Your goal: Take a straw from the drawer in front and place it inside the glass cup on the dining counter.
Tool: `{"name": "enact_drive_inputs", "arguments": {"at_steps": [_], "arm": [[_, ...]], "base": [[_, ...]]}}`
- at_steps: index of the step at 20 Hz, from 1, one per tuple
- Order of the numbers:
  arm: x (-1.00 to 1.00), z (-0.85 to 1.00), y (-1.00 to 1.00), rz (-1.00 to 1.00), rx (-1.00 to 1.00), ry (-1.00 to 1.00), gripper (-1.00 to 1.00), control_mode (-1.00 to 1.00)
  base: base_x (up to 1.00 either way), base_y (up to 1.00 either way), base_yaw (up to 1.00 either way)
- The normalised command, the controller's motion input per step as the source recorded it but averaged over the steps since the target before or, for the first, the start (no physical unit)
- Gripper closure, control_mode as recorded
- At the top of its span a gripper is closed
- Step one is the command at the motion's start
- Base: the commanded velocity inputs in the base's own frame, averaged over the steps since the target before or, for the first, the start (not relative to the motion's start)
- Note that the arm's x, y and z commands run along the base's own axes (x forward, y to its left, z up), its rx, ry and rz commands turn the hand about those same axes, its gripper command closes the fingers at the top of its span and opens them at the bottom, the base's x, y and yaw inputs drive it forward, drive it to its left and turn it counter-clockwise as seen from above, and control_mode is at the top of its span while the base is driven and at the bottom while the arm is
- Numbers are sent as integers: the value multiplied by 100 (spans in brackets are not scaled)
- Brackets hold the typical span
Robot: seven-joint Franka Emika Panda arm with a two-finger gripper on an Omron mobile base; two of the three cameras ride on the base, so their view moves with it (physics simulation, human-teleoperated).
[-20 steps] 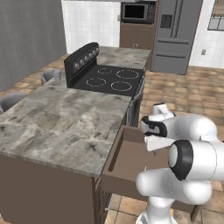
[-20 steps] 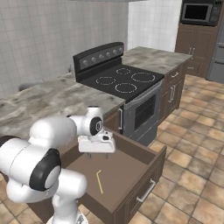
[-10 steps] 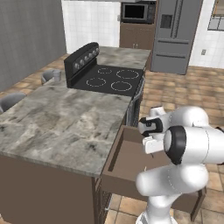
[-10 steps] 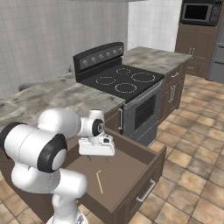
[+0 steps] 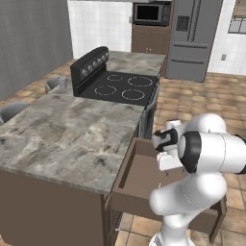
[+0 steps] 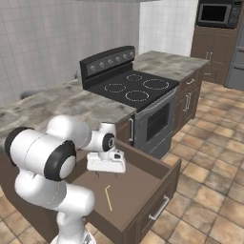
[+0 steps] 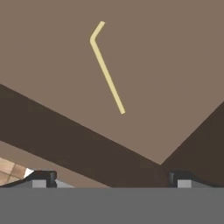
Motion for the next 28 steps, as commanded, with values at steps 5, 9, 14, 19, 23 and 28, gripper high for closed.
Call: {"name": "enact_drive_inputs", "arguments": {"at_steps": [5,9,14,19,23,28], "arm": [[0,-34,0,0,6,0,-100,-100],[0,-43,0,0,7,0,-100,-100],[0,-33,3,0,4,0,-100,-100],[5,-28,4,0,0,-2,-100,-100],[10,-17,3,0,0,0,-100,-100],[18,-14,0,0,0,0,-100,-100]], "base": [[0,0,0],[0,0,0],[0,0,0],[0,0,0],[0,0,0],[0,0,0]]}}
